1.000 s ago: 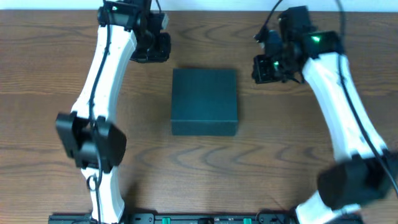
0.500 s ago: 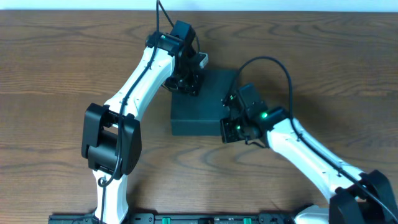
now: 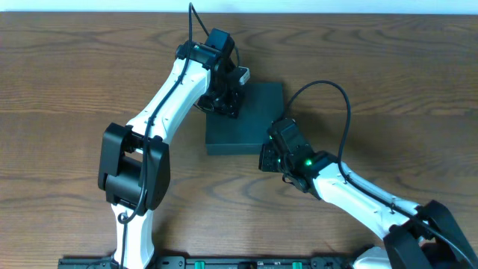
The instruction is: Pack container
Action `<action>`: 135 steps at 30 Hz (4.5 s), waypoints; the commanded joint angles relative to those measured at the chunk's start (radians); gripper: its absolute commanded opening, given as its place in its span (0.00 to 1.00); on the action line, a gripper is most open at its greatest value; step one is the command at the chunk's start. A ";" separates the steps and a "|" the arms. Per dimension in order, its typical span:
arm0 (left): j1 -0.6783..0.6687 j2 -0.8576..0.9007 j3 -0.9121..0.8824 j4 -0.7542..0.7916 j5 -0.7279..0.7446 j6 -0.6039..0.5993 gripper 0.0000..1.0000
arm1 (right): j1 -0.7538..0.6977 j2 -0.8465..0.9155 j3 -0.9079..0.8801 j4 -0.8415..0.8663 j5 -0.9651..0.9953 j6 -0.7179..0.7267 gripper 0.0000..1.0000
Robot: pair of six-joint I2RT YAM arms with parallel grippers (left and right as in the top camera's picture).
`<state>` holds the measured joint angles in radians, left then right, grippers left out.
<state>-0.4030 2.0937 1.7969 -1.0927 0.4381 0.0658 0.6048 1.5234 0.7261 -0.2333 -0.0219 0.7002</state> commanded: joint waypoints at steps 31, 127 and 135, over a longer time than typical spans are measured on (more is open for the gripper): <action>0.263 -0.163 0.025 0.023 -0.109 -0.100 0.06 | -0.284 -0.292 0.168 -0.309 0.042 -0.110 0.01; -0.130 -1.400 -0.743 -0.136 -0.465 -0.679 0.95 | -0.403 -1.317 0.297 -1.334 -0.296 -0.181 0.99; 0.179 -1.649 -0.972 0.127 -0.497 -0.310 0.95 | -0.403 -1.317 0.297 -1.334 -0.296 -0.181 0.99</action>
<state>-0.2859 0.5144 0.9016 -0.9909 -0.0315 -0.4335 0.2043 0.2089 1.0279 -1.5661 -0.3092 0.5087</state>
